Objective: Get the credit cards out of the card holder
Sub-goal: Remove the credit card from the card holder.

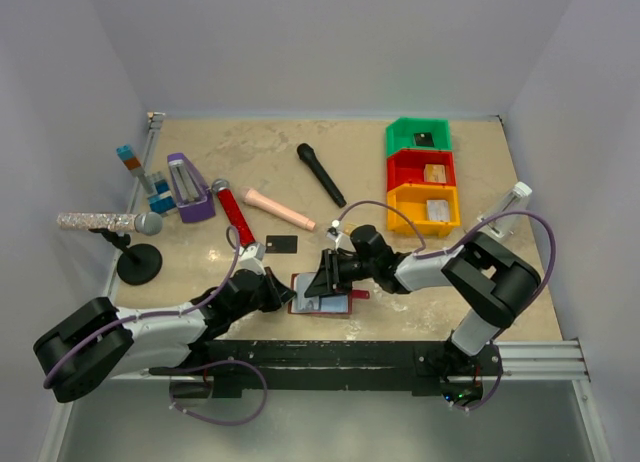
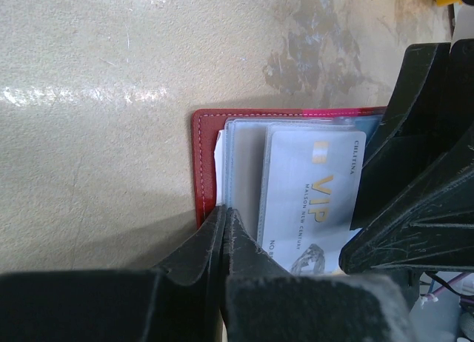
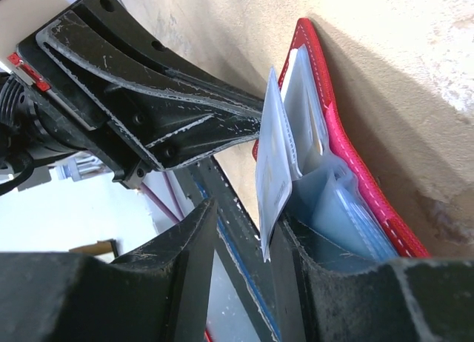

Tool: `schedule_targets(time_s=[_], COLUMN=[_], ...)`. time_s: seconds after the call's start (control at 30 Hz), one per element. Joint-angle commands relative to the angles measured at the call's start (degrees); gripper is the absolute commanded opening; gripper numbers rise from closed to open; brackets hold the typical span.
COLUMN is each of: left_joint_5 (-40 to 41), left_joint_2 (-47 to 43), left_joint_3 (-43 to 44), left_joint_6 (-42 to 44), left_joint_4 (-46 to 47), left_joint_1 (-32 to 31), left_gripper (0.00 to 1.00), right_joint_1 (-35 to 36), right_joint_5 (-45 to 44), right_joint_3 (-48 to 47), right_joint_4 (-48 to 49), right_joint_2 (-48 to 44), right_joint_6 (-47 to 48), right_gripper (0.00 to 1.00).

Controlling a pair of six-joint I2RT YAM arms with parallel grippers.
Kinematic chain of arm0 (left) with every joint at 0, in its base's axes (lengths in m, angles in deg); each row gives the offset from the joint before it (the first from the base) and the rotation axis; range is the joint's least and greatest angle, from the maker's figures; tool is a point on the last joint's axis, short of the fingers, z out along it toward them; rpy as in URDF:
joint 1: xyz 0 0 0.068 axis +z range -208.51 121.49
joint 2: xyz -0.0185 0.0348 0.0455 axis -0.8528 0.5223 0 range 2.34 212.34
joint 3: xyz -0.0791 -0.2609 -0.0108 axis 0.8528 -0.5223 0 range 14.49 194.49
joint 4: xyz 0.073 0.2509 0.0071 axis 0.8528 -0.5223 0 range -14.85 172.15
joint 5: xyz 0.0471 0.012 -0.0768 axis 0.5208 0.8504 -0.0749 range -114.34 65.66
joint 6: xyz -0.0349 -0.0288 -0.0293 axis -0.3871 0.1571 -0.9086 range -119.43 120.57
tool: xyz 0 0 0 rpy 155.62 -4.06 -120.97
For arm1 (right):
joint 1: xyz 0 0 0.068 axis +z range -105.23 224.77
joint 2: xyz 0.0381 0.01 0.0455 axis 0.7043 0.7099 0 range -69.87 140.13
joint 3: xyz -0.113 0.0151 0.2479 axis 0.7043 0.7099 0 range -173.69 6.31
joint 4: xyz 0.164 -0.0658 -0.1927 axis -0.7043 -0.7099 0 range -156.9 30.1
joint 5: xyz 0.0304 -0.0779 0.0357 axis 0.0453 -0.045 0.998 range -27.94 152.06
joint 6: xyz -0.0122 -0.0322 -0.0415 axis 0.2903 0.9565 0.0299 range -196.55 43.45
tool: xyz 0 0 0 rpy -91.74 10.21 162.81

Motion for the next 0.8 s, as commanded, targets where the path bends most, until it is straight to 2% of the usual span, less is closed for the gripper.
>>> schedule_targets(time_s=[0.0, 0.77], left_joint_5=[1.5, 1.9], left_joint_2=[1.4, 1.1], left_joint_3=[-3.1, -3.8], left_joint_6=[0.2, 0.2], left_joint_4=[-4.4, -4.4], left_joint_1=[-0.2, -0.2], left_gripper=[0.00, 0.00], right_joint_1=[-0.3, -1.4], right_joint_5=[-0.3, -1.2], right_joint_3=[0.6, 1.6], right_joint_4=[-0.1, -3.7], right_joint_2=[-2.7, -6.3], right_joint_6=[1.6, 3.7], right_gripper=[0.38, 0.33])
